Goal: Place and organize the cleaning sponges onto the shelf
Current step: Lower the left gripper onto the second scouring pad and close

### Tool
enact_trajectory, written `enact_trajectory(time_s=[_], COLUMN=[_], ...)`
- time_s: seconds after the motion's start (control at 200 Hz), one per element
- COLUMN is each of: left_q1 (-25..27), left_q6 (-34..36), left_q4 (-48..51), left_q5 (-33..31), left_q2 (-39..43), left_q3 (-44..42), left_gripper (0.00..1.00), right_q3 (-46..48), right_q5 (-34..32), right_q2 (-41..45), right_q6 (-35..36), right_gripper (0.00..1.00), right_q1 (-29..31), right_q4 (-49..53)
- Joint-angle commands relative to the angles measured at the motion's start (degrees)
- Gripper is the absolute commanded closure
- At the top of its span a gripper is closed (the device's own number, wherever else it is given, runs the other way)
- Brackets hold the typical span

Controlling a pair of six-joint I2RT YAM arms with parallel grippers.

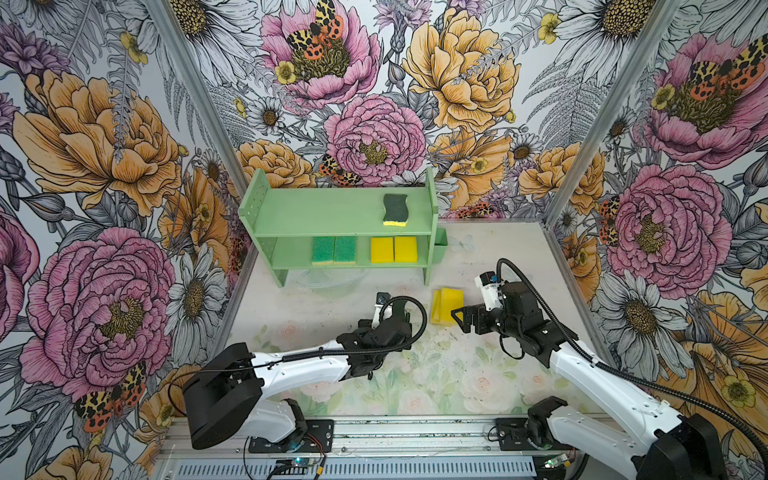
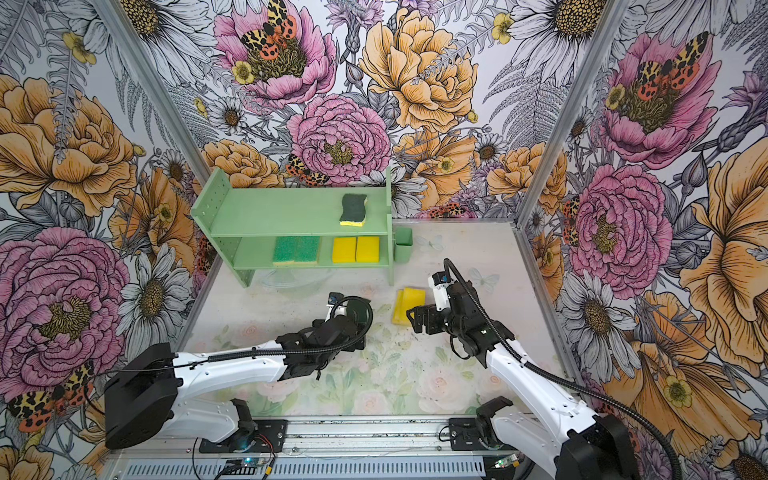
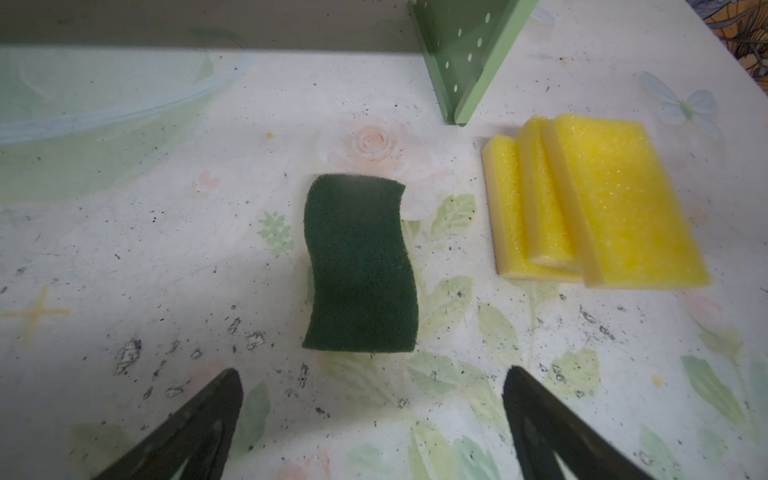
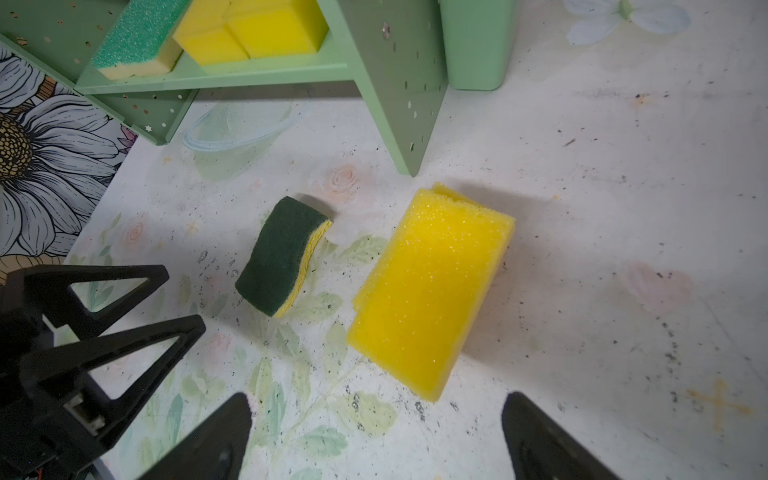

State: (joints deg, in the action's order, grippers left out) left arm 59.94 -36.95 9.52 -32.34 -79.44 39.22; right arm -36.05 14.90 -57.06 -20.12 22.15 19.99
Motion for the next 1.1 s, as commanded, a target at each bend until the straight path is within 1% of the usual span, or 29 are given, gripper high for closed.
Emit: enact_trajectory(time_s=[0.0, 0.23, 0.44, 0.796, 1.096], left_q1=[2.2, 4.2, 4.1, 3.2, 0.9], left_q6=[2.1, 0.1, 0.7, 1.2, 1.4], left_q4=[-3.3, -0.8, -3.2, -7.7, -10.2], left_q5=[-5.8, -11.1, -11.7, -8.1, -5.8], left_q2=[-3.3, -9.4, -12.6, -17.7, -18.0], left_q3=[1.9, 5.6, 5.8, 5.7, 4.2], left_gripper=[0.01, 0.01, 0.01, 0.01, 0.01], right_q3=[-0.7, -0.6, -0.5, -0.1, 0.0], right_q5=[0.2, 0.1, 0.0, -0.2, -0.3], right_q2=[-0.2, -0.3, -0.5, -0.1, -0.2], right_q6=[-0.1, 0.0, 0.2, 0.0, 0.0], right_gripper=[0.04, 0.04, 0.04, 0.04, 0.04], right_q1=[-0.2, -0.2, -0.2, -0.2, -0.2], right_q4=[-0.2, -0.2, -0.3, -0.2, -0.3])
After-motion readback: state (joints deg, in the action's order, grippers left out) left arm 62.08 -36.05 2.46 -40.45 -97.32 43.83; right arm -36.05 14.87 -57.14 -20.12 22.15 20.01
